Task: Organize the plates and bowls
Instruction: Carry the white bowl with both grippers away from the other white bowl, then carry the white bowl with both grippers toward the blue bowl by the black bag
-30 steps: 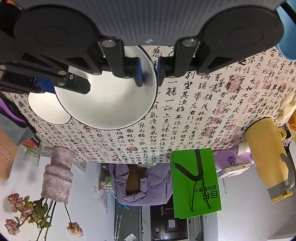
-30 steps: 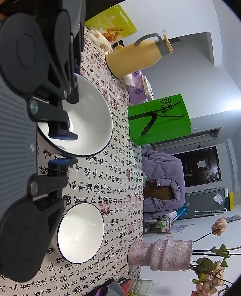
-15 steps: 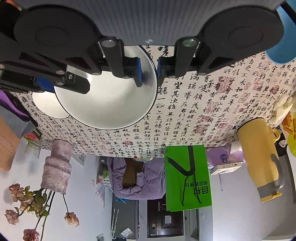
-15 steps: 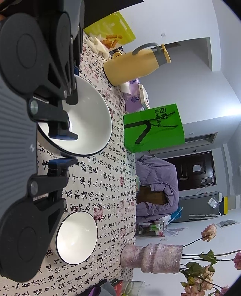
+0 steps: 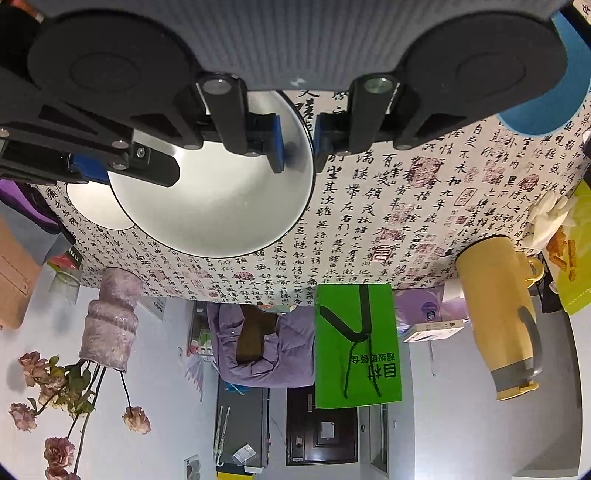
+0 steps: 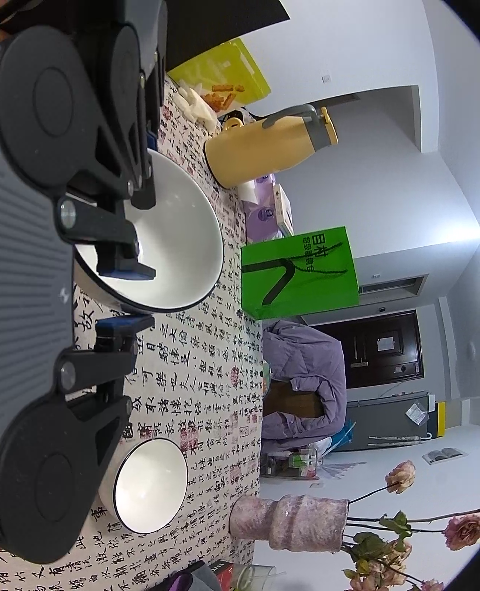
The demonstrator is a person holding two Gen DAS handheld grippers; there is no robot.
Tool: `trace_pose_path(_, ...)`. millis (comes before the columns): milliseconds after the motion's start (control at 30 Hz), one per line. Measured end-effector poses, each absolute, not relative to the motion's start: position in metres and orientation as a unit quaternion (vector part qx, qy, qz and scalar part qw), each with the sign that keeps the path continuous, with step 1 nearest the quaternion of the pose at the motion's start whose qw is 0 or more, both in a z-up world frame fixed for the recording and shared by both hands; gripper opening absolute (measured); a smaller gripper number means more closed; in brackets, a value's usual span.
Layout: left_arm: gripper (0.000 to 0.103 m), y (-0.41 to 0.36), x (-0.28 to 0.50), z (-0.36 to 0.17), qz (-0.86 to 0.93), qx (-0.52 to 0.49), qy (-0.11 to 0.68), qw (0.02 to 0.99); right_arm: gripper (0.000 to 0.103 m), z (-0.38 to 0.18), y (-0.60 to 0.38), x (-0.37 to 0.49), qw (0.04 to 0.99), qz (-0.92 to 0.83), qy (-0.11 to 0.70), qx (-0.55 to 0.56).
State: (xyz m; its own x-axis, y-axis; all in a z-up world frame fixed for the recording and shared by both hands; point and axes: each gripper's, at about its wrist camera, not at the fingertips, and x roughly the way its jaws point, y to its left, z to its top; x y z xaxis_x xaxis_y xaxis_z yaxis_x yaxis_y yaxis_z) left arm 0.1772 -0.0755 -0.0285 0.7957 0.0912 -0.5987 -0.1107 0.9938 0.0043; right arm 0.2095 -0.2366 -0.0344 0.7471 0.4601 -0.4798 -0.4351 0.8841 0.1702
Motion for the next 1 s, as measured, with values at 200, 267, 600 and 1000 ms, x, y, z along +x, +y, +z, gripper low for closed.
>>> trace_pose_path(200, 0.015, -0.067, 0.169, -0.024, 0.060, -0.019, 0.312, 0.948, 0.019, -0.030, -0.227, 0.203, 0.934, 0.245, 0.261, 0.019)
trace_pose_path(267, 0.015, -0.065, 0.166, -0.023, 0.061, -0.020, 0.311, 0.948, 0.019, -0.030, -0.225, 0.201, 0.933, 0.246, 0.261, 0.019)
trace_pose_path(600, 0.015, -0.051, 0.153, -0.019, 0.069, -0.025, 0.305, 0.950, 0.019, -0.025, -0.213, 0.190, 0.932, 0.254, 0.260, 0.013)
trace_pose_path(1000, 0.015, -0.030, 0.136, -0.013, 0.082, -0.037, 0.296, 0.951, 0.019, -0.021, -0.191, 0.177, 0.928, 0.266, 0.260, 0.004)
